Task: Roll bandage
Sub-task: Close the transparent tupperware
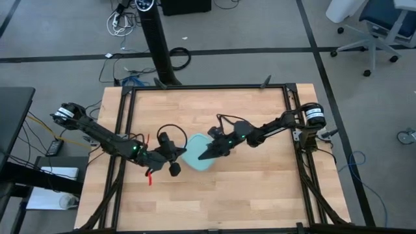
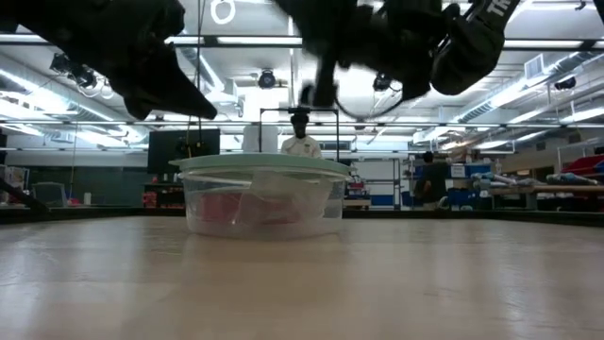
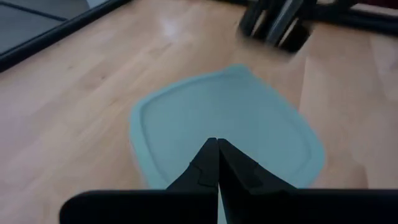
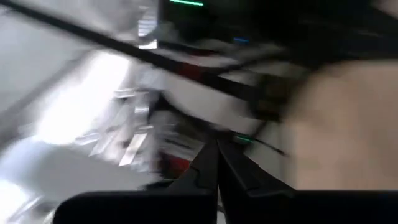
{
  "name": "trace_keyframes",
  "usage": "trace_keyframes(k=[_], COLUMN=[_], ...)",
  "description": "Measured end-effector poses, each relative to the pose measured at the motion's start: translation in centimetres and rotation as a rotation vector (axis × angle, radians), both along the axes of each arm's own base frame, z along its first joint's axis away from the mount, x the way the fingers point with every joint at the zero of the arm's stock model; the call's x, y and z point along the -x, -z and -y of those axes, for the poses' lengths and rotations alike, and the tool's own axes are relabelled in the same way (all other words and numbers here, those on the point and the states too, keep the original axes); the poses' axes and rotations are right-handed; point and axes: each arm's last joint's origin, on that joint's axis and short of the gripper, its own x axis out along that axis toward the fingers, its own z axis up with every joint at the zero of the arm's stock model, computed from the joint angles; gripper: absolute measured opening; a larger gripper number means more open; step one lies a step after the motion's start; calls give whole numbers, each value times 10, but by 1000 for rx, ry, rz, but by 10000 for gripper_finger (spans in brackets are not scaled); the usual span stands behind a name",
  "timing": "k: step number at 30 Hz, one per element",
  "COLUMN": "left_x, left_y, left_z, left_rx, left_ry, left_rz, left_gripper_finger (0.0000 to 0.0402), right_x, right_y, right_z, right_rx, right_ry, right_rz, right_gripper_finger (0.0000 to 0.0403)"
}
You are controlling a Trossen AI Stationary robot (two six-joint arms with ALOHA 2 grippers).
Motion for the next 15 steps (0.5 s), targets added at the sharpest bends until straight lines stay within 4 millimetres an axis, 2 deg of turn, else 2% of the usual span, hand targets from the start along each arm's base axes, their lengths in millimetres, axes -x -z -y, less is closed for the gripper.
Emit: trace_keyframes(k=[3, 5, 7, 9, 11, 15], left_x=[1, 1, 1, 1, 2, 1], left_y=[1, 1, 0, -1, -1, -2], left_z=[0, 0, 0, 0, -1, 0], left_rx=[8, 10, 14, 17, 13, 18], left_ry=[-9, -10, -9, -10, -10, -8], left_rz=[-13, -8, -1, 7, 2, 6], left_gripper_finger=[5, 5, 5, 5, 5, 5], right_x=[5, 7, 5, 0, -5, -11], right_y=[-21, -24, -18, 0, 35, 70], right_z=[-1, 0, 3, 5, 9, 15], right_rx=[-27, -25, -23, 13, 6, -86], right_ry=[-58, -92, -103, -118, -127, -131], right_rz=[188, 211, 162, 37, -176, -221], right_gripper_finger=[3, 3, 1, 1, 1, 1])
